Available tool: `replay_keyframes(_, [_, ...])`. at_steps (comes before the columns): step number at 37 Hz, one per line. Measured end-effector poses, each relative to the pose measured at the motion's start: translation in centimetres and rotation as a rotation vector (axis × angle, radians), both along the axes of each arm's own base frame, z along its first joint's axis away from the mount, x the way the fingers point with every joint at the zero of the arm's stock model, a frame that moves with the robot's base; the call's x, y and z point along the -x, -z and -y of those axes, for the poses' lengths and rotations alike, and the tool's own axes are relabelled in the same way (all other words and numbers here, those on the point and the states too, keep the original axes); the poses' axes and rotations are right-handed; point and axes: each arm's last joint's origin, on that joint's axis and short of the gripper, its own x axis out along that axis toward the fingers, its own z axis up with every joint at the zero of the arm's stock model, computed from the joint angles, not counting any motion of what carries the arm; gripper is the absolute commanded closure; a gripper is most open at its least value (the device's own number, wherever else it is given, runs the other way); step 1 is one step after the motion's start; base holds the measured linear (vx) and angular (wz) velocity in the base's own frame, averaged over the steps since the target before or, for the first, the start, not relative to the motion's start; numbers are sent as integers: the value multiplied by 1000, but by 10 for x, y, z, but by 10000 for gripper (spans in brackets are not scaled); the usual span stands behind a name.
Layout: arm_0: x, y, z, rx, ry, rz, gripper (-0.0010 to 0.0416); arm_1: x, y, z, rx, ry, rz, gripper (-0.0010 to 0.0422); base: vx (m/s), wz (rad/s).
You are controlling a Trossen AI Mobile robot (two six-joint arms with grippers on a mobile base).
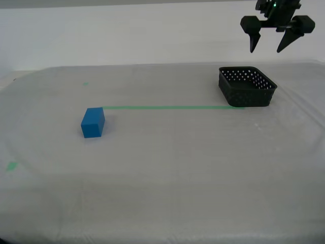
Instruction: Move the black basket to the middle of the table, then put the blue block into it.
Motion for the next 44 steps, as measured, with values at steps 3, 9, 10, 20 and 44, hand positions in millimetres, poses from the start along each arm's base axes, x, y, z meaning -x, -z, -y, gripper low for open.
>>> replay_keyframes(3, [-3,9,0,3,-3,-9,8,0,0,0,0,0,0,412,0,0])
replay_keyframes(9, [-6,20,-1,13,0,19,7,0,0,0,0,0,0,412,0,0])
replay_keyframes(10, [-6,21,-1,17,2,29,8,0,0,0,0,0,0,412,0,0])
replay_keyframes(20, [-7,33,-1,23,0,46,7,0,0,0,0,0,-1,412,0,0])
replay_keyframes(44, [2,87,1,94,28,84,7,0,0,0,0,0,-1,412,0,0])
